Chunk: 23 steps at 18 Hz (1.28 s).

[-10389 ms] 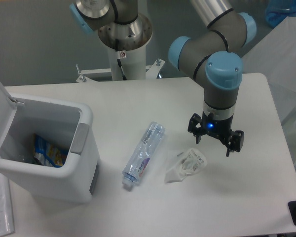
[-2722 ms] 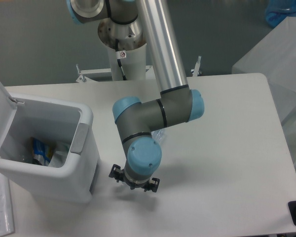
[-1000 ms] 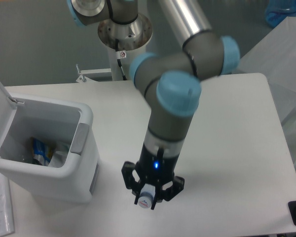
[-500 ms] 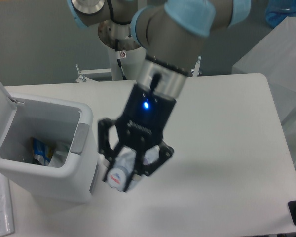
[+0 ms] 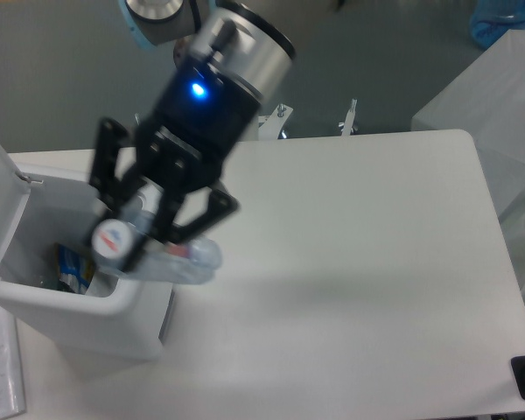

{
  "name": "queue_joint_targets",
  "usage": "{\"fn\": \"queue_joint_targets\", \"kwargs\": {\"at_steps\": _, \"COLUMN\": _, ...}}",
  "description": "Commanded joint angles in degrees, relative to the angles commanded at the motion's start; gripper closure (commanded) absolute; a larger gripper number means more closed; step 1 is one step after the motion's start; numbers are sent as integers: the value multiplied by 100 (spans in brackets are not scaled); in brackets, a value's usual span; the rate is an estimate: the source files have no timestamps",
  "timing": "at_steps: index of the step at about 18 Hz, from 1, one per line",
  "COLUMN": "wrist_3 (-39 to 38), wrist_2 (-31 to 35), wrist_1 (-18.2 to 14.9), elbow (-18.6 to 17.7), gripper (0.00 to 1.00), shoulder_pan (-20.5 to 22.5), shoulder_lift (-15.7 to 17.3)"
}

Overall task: Place the trash in the trash can
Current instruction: 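Carry the bottle over the trash bin and release it inside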

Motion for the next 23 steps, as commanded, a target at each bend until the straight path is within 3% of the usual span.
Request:
{"fn": "queue_joint_targets", "kwargs": {"at_steps": 6, "wrist_3": -80, "wrist_2": 9, "wrist_1": 79, "elbow": -474, "gripper": 100, "shoulder_pan": -527, "shoulder_lift": 184}}
{"fn": "queue_joint_targets", "kwargs": {"at_steps": 11, "wrist_3": -44, "wrist_2": 18, "wrist_1": 237, "elbow": -984, "gripper": 100, "shoulder_pan": -668, "shoulder_lift": 203}}
{"fn": "queue_joint_targets", "kwargs": {"at_steps": 13, "wrist_3": 25, "wrist_2": 18, "wrist_1": 281, "elbow": -1019, "gripper": 87, "shoulder_pan": -677, "shoulder_lift": 150}}
{"fn": "queue_joint_targets", "kwargs": {"at_steps": 14, "wrist_3": 174, "wrist_2": 26, "wrist_1": 281, "elbow": -1028, "gripper": 75, "shoulder_pan": -677, "shoulder_lift": 106}}
{"fn": "queue_joint_targets", "kwargs": {"at_steps": 15, "wrist_3": 280, "wrist_2": 26, "wrist_1": 281, "elbow": -1054, "gripper": 54, "shoulder_pan": -677, "shoulder_lift": 89}}
{"fn": "queue_joint_targets", "kwargs": {"at_steps": 16, "wrist_3": 368, "wrist_2": 35, "wrist_1": 281, "elbow": -1098, "gripper": 27, "shoulder_pan": -677, "shoulder_lift": 71}}
{"fn": "queue_joint_targets", "kwargs": {"at_steps": 17, "wrist_3": 438, "wrist_2": 70, "wrist_1": 281, "elbow": -1133, "gripper": 9, "shoulder_pan": -669, "shoulder_lift": 62}}
{"fn": "queue_joint_targets", "kwargs": {"at_steps": 19, "wrist_3": 535, "wrist_2": 79, "wrist_1": 281, "elbow": -1256, "gripper": 0, "shoulder_pan": -642, "shoulder_lift": 44}}
{"fn": "queue_joint_targets", "kwargs": {"at_steps": 23, "wrist_3": 632, "wrist_2": 97, "wrist_1": 273, "elbow": -1476, "gripper": 0, "shoulder_pan": -274, "shoulder_lift": 36}}
